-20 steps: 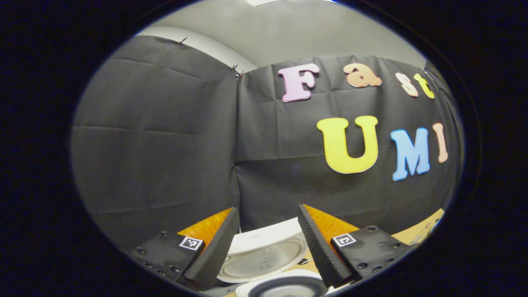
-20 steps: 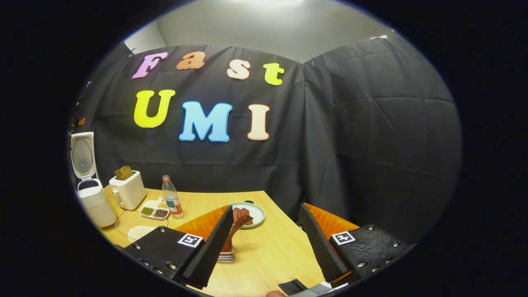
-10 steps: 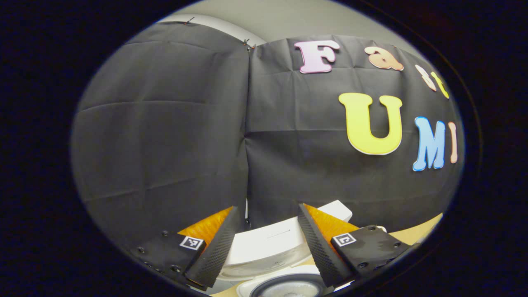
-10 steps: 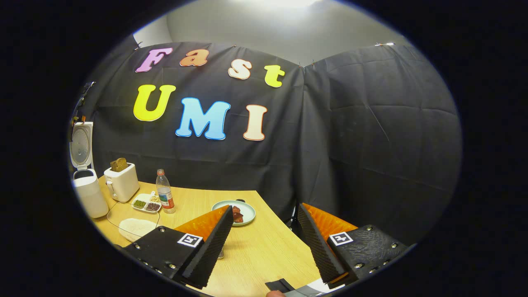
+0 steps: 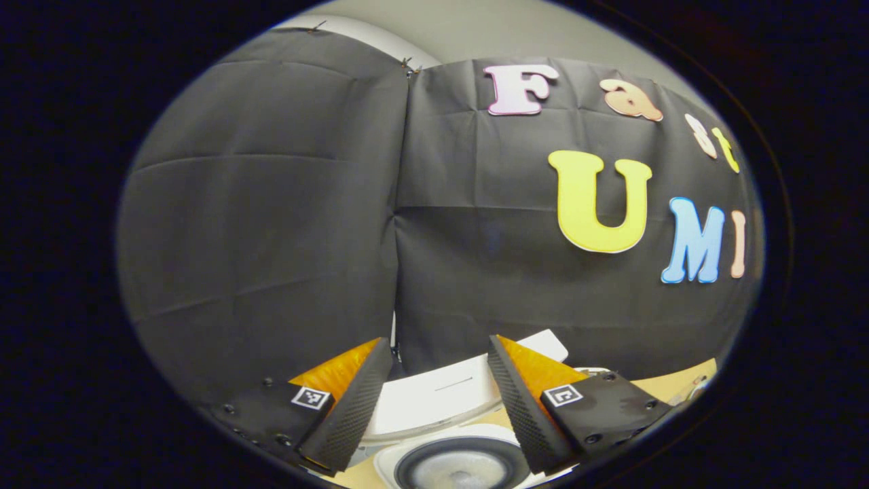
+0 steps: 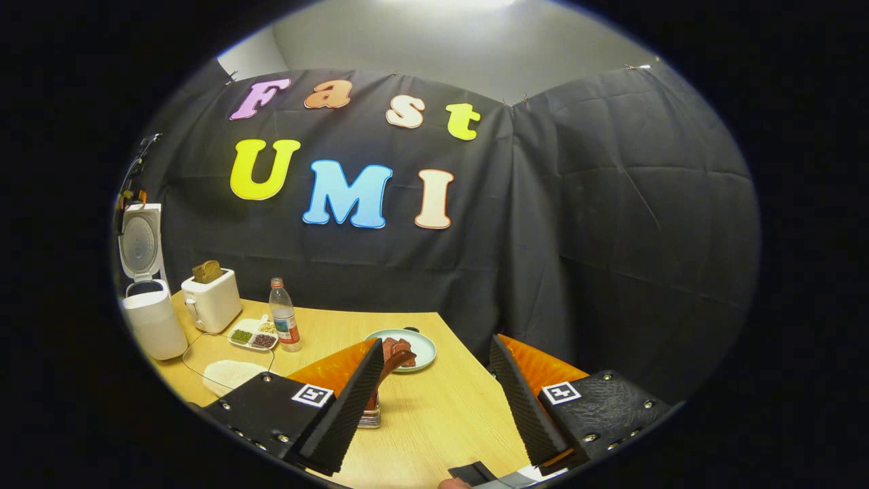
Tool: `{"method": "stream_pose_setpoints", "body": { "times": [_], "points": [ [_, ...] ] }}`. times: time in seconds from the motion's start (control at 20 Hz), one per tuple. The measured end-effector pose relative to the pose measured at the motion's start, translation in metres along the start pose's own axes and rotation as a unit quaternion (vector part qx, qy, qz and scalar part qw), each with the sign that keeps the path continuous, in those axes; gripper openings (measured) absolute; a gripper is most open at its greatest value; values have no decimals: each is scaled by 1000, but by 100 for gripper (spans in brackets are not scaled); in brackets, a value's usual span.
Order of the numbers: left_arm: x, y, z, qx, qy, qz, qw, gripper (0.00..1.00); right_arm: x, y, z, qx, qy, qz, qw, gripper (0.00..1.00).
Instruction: Close the left gripper, press the button to open the rice cooker; take a wooden spoon from the chopstick holder with the right hand, scoop a spoonful of rice and pour it into the rice cooker, then put the wooden spoon back into the chopstick holder.
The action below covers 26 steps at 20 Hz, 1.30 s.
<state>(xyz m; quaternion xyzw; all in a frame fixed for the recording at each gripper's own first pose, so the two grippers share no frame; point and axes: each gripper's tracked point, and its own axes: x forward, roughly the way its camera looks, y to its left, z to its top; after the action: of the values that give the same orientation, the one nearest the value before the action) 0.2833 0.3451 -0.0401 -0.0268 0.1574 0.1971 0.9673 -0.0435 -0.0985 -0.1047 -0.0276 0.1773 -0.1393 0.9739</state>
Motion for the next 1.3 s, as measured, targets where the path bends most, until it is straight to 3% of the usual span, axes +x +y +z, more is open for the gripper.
{"method": "stream_pose_setpoints", "body": {
  "times": [0.25, 0.5, 0.8, 1.0, 1.15, 1.3],
  "points": [
    [-31, -21, -16, 18, 3, -9, 1000, 96, 12, -5, 1, 11, -1, 18, 1000, 96],
    [-60, -37, -38, 5, 16, -23, 1000, 98, 23, -11, 7, 32, 2, 31, 999, 96],
    [-83, -55, -68, 13, 32, -33, 999, 98, 35, -10, 6, 21, 3, 52, 998, 96],
    [-93, -62, -88, -13, 52, -40, 998, 95, 40, -8, 7, 21, 2, 64, 998, 96],
    [-103, -67, -108, -25, 63, -41, 997, 99, 43, -10, 4, 16, 5, 67, 998, 96],
    [-110, -74, -128, -15, 75, -41, 996, 92, 43, -10, 1, 22, 8, 73, 997, 96]
  ]
}}
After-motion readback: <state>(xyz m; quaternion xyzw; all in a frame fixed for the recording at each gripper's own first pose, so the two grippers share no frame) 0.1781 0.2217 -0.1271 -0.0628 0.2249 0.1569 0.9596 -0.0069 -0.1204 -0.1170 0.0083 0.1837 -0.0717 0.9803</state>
